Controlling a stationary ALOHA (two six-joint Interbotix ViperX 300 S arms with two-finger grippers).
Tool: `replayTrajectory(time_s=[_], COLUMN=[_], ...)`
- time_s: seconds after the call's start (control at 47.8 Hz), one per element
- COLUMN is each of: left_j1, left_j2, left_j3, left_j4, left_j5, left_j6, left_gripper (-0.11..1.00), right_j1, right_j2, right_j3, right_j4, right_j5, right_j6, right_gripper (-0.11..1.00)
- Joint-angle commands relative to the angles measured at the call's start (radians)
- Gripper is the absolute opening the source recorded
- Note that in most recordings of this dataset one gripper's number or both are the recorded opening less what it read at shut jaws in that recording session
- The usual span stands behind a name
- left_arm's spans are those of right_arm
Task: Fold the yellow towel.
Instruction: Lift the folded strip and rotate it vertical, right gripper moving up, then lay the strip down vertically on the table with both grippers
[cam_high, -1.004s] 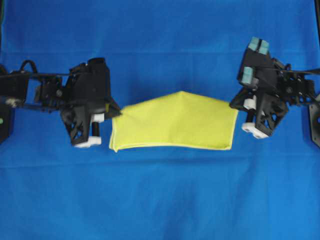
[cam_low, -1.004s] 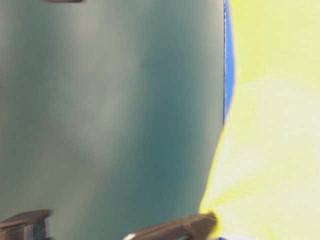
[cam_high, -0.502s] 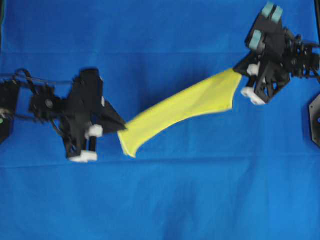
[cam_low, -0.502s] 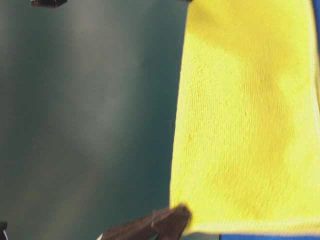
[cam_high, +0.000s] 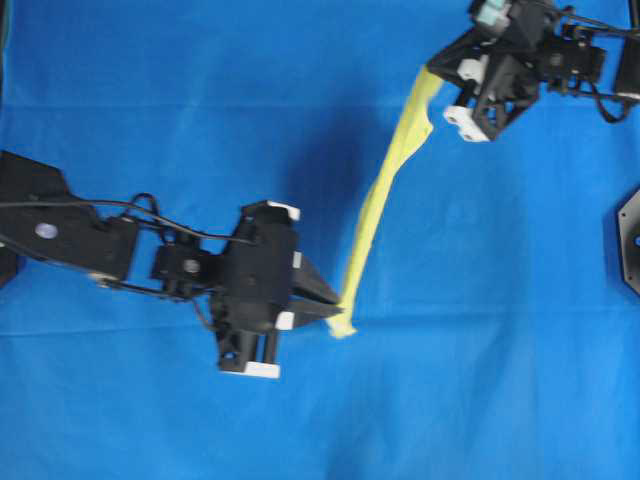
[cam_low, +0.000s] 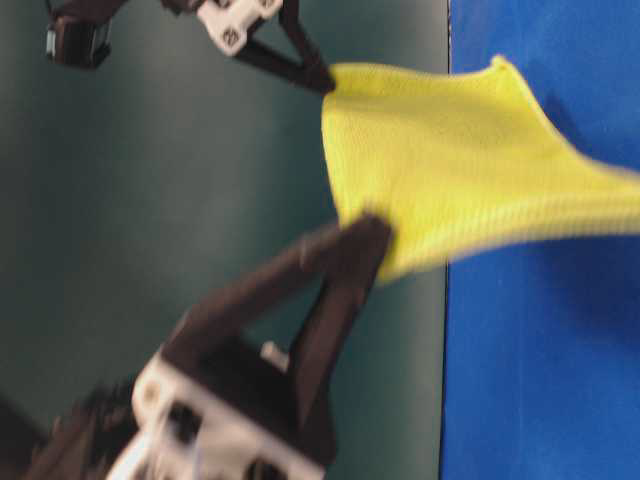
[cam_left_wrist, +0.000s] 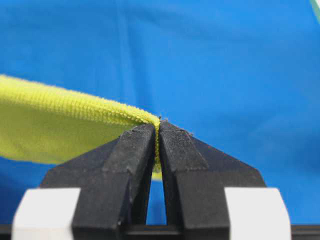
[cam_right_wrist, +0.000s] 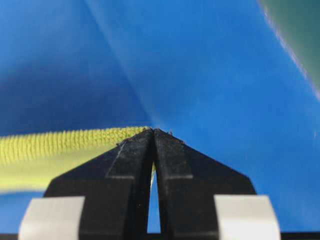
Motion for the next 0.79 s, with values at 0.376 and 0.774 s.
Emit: replayTrajectory(time_s=[0.376,0.774], left_j1=[-0.043,-0.020], left_j2=[0.156,0.288], left_j3=[-0.199,-0.371], left_j4=[0.002,0.002], left_j5=[-0.018,-0.038], left_j6=[0.002,0.067], left_gripper=[0.03,0.03], right_j1=[-0.017,-0.063], right_j2=[0.097,-0.052], right_j3=[-0.129,0.011], right_j4=[-0.052,-0.052], right_j5=[-0.032,0.008], right_j6=[0.000,0.009], right_gripper=[0.01,0.01])
